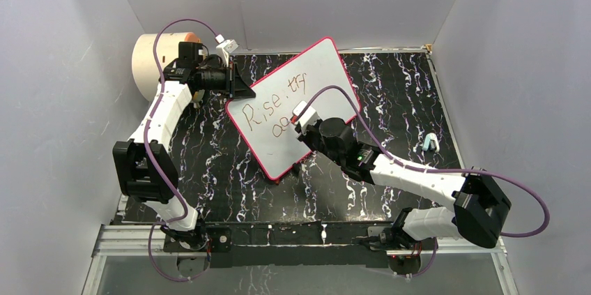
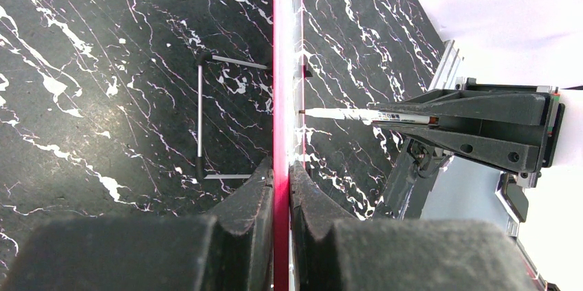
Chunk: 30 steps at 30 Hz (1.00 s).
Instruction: Write a sentence on the whiteboard
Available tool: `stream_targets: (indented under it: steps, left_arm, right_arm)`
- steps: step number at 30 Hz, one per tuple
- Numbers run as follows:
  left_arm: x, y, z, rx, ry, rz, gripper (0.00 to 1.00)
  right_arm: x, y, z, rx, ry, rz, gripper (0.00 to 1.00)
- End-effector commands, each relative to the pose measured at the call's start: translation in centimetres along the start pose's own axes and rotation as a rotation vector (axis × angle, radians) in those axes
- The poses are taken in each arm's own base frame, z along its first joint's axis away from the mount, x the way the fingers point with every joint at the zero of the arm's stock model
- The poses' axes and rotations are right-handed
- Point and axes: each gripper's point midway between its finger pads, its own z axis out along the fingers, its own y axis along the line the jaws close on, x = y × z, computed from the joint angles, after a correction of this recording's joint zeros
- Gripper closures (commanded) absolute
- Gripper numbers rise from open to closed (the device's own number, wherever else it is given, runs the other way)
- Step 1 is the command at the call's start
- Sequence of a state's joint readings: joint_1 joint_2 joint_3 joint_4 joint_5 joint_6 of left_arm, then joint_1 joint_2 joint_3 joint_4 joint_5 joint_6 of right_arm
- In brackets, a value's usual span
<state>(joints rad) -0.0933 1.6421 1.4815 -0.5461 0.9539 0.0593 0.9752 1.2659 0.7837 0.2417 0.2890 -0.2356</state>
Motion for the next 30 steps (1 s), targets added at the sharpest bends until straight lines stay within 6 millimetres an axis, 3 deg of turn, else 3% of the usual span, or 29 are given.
stream_targets:
  steps: [1, 30]
  left_arm:
    - [3.0, 0.7, 0.3, -0.037, 0.085, -0.05, 1.0]
    - [2.9, 0.7, 0.2, -0.034, 0.08, -0.053, 1.0]
  right_arm:
    - [-2.8, -0.9, 0.3, 0.027, -0.069, 0.024, 1.0]
    - [1.0, 0.9, -1.4, -0.06, 0.093, 0.055, 1.0]
